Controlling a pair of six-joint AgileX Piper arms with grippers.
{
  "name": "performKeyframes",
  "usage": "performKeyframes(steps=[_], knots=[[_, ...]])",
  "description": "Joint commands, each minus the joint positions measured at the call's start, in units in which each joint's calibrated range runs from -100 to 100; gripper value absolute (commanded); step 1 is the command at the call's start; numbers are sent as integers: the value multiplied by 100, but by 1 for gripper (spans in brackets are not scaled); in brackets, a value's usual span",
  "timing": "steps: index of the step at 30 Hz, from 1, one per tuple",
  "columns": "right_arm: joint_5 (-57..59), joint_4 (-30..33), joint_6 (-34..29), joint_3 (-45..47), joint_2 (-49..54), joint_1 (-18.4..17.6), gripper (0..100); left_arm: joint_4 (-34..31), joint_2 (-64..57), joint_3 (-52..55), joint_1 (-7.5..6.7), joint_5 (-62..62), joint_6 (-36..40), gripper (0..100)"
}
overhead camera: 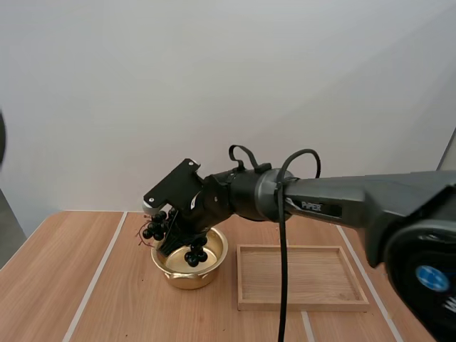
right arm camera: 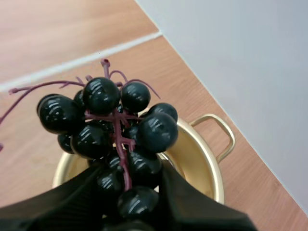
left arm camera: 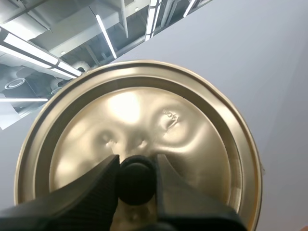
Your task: Open the lid, put the grape in the pot, and close it
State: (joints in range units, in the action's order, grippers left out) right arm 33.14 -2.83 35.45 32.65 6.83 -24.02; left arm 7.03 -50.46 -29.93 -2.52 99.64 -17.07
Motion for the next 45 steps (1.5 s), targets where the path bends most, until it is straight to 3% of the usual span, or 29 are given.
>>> performKeyframes(steps=[1,11,13,15,17,18,25,32,33,35,36,45], knots=[[-439,408,30,-38,-317,-6,0,-53,9,-23,-15,36,85,0],[-1015,635,-6,-38,-603,249,0,-53,9,-23,-15,36,85,0],[-1062,621,-6,-38,-603,333,18,-53,9,-23,-15,36,85,0],[-1045,585,-6,-38,-603,365,50,-53,9,-23,-15,36,85,0],[-871,448,-6,-38,-603,365,94,-53,9,-23,-15,36,85,0],[-853,329,-6,-38,-603,356,100,-53,9,-23,-15,36,85,0],[-565,-31,-6,-38,-364,356,100,-53,9,-23,-15,36,94,0],[572,-31,-6,-38,979,365,100,-53,21,-23,-15,36,93,0],[809,-31,-19,-38,1191,365,80,-53,21,-23,-15,36,93,0],[1347,-43,-52,-23,1626,380,22,-53,34,-23,-15,36,93,0],[1584,-45,-80,-12,1791,408,0,-53,62,-23,-15,36,93,0],[3586,-45,-193,2,3700,1015,0,-53,772,70,-15,36,93,0]])
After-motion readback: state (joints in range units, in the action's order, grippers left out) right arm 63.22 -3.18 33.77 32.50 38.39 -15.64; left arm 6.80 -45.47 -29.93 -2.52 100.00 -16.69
